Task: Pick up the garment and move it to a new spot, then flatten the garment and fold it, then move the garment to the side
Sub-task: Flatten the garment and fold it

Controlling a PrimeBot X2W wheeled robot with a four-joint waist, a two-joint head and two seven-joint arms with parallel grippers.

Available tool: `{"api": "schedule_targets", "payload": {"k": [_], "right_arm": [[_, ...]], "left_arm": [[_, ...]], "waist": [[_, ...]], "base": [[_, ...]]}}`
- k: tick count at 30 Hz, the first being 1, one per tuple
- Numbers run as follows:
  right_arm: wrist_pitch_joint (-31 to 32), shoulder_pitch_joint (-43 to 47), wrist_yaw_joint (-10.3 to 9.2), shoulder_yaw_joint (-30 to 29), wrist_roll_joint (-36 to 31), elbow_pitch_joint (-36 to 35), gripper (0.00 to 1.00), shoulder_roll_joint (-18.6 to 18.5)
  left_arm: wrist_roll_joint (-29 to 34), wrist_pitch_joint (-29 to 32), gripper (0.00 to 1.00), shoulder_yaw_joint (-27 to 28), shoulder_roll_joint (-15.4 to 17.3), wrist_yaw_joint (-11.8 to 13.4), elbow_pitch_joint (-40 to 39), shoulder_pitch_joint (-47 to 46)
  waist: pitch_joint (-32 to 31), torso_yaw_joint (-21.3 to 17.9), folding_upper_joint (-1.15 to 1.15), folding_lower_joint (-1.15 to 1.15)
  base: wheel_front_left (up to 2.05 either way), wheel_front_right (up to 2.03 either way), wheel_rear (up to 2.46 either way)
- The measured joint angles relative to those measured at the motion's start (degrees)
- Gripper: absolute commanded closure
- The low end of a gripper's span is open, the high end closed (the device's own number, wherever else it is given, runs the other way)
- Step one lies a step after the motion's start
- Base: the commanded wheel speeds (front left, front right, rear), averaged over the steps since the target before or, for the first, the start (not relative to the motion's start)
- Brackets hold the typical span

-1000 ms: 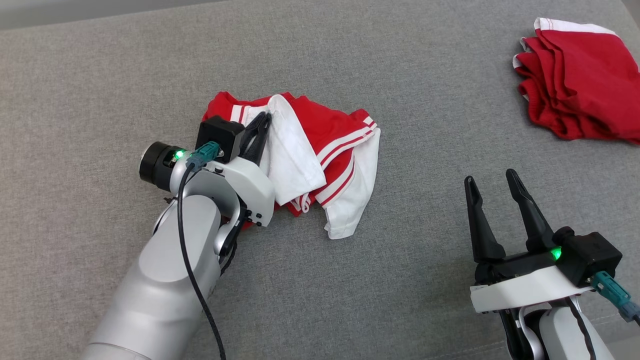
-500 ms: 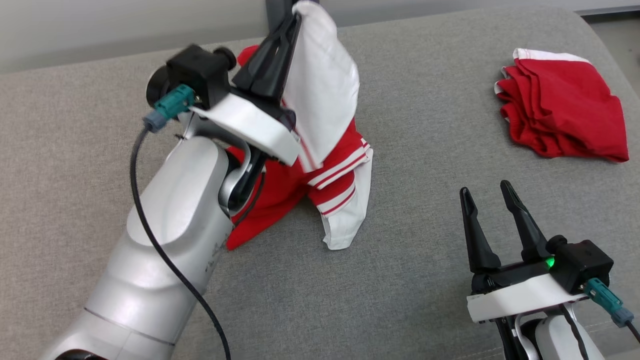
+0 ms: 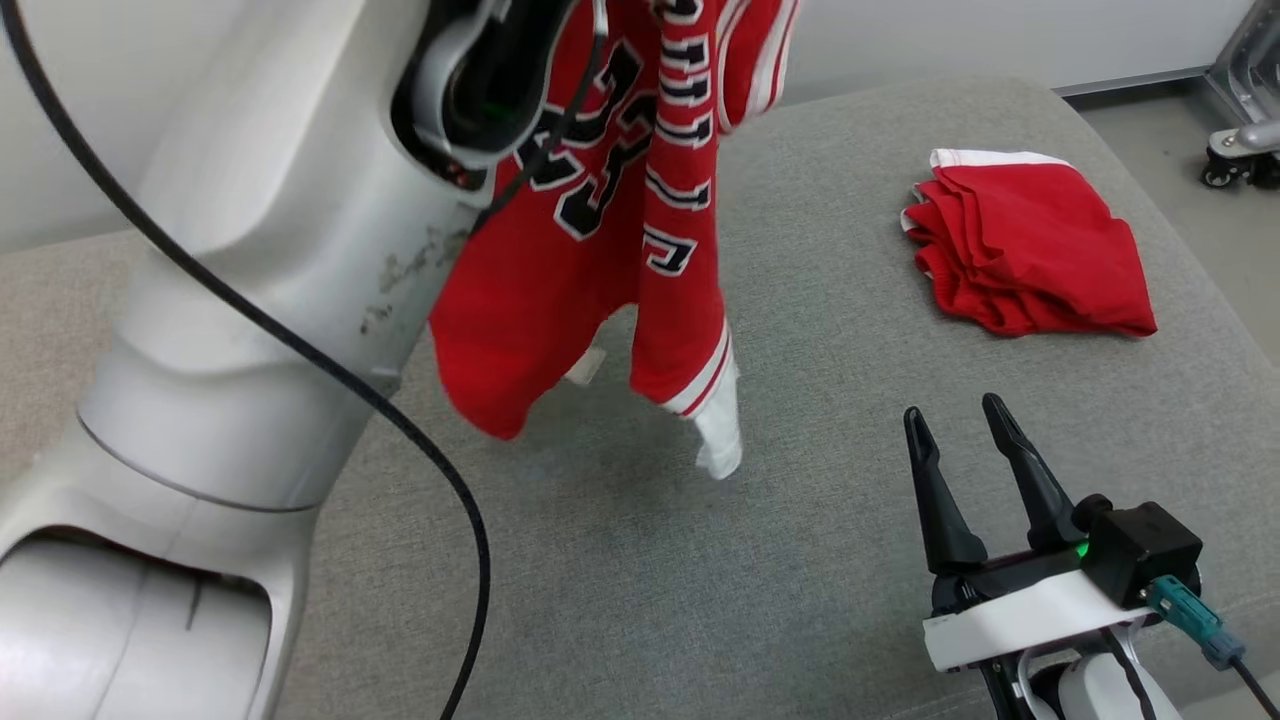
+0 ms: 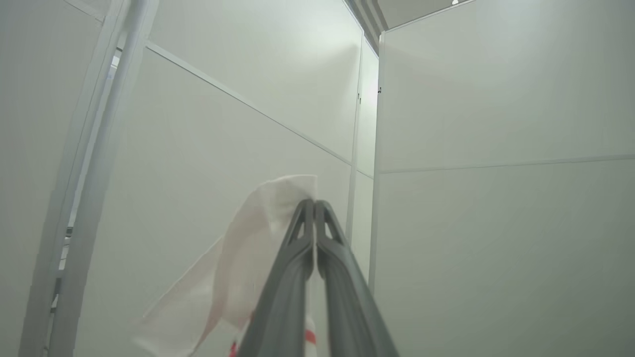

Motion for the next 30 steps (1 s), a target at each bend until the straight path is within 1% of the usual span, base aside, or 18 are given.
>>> {"api": "schedule_targets", "payload": {"k": [3, 5, 7, 9, 10, 12, 15, 16, 17, 18, 20, 21, 24, 26, 27, 28, 29, 30], "right_arm": [[0.0, 0.1, 0.0, 0.0, 0.13, 0.08, 0.0, 0.0], [0.0, 0.16, 0.0, -0.19, 0.13, 0.07, 0.0, 0.02], [0.0, 0.2, 0.0, -0.59, 0.14, -0.08, 0.0, 0.03], [0.0, 0.38, 0.0, -1.11, 0.14, -0.38, 0.0, 0.07], [0.0, 0.64, 0.0, -1.31, 0.14, -0.52, 0.0, 0.09], [0.0, 0.97, 0.0, -1.58, 0.14, -0.59, 0.0, 0.09], [0.0, 1.08, 0.0, -1.66, 0.13, -0.64, 0.0, 0.18], [0.0, 1.08, 0.0, -1.67, 0.12, -0.64, 0.0, 0.18], [0.0, 1.08, 0.0, -1.68, 0.09, -0.67, 0.0, 0.19], [0.0, 1.05, 0.0, -1.7, 0.03, -0.77, 0.0, 0.2], [0.0, 0.86, 0.0, -1.74, 0.01, -0.91, 0.0, 0.18], [0.0, 0.62, 0.0, -1.67, 0.0, -1.02, 0.0, 0.22], [0.0, 0.01, 0.0, -1.31, -0.02, -1.12, 0.0, 0.22], [0.0, -0.09, 0.0, -0.83, -0.02, -1.02, 0.0, 0.22], [0.0, -0.09, 0.0, -0.42, -0.02, -0.89, 0.0, 0.22], [0.0, -0.09, 0.0, -0.08, -0.01, -0.77, 0.0, 0.23], [0.0, -0.09, 0.0, 0.27, 0.15, -0.57, 0.0, 0.22], [0.0, -0.09, 0.0, 0.57, 0.24, -0.38, 0.0, 0.23]], "left_arm": [[-5.02, -1.47, 1.0, -0.32, 0.02, 2.1, 1.49, -4.47], [-8.2, -1.82, 1.0, -0.67, -0.02, 3.66, 3.56, -5.66], [-10.39, -2.45, 1.0, -0.53, -0.1, 5.06, 6.49, -4.93], [-13.58, -2.99, 1.0, 0.47, -0.02, 5.95, 9.54, -1.61], [-15.8, -3.11, 1.0, 1.46, -0.03, 6.2, 11.47, 0.82], [-17.03, -3.64, 1.0, 2.3, 0.08, 6.17, 14.84, 5.28], [-17.23, -4.5, 1.0, 3.55, 0.56, 4.56, 18.61, 10.83], [-16.05, -4.65, 1.0, 3.9, 1.12, 3.98, 19.49, 12.48], [-15.88, -4.8, 1.0, 5.12, 1.52, 3.78, 20.24, 14.06], [-14.36, -4.8, 1.0, 7.03, 2.15, 3.79, 20.39, 15.77], [-10.24, -4.83, 1.0, 12.82, 3.08, 3.86, 18.83, 18.54], [-7.23, -4.88, 1.0, 16.01, 3.41, 3.98, 17.27, 20.08], [1.78, -4.89, 1.0, 25.16, 2.7, 4.23, 11.94, 25.69], [7.69, -4.89, 1.0, 28.49, 1.75, 3.22, 9.56, 29.17], [9.7, -4.89, 1.0, 29.02, 1.45, 2.6, 9.55, 30.58], [11.55, -4.89, 0.69, 29.52, 1.08, 1.87, 9.33, 31.92], [13.78, -4.89, 0.27, 29.62, 0.79, 1.27, 9.21, 32.96], [15.84, -4.88, 0.0, 29.44, 0.71, 0.23, 8.82, 33.77]], "waist": [[-0.45, -0.78, 0.0, 0.0], [-0.59, -1.01, 0.0, 0.0], [-0.56, -0.92, 0.0, 0.0], [-0.52, -0.66, 0.0, 0.0], [-0.46, -0.44, 0.0, 0.0], [-0.29, 0.09, 0.0, 0.0], [0.06, 0.99, 0.0, 0.0], [0.21, 1.29, 0.0, 0.0], [0.35, 1.56, 0.0, 0.0], [0.51, 1.85, 0.0, 0.0], [0.92, 2.32, 0.0, 0.0], [1.12, 2.54, 0.0, 0.0], [1.62, 3.02, 0.0, 0.0], [1.86, 3.22, 0.0, 0.0], [1.92, 3.3, 0.0, 0.0], [1.97, 3.35, 0.0, 0.0], [2.04, 3.43, 0.0, 0.0], [2.12, 3.5, 0.0, 0.0]], "base": [[0.0, 0.0, 0.0], [0.0, 0.0, 0.0], [0.0, 0.0, 0.0], [0.0, 0.0, 0.0], [0.0, 0.0, 0.0], [0.0, 0.0, 0.0], [0.0, 0.0, 0.0], [0.0, 0.0, 0.0], [0.0, 0.0, 0.0], [0.0, 0.0, 0.0], [0.0, 0.0, 0.0], [0.0, 0.0, 0.0], [0.0, 0.0, 0.0], [0.0, 0.0, 0.0], [0.0, 0.0, 0.0], [0.0, 0.0, 0.0], [0.0, 0.0, 0.0], [0.0, 0.0, 0.0]]}}
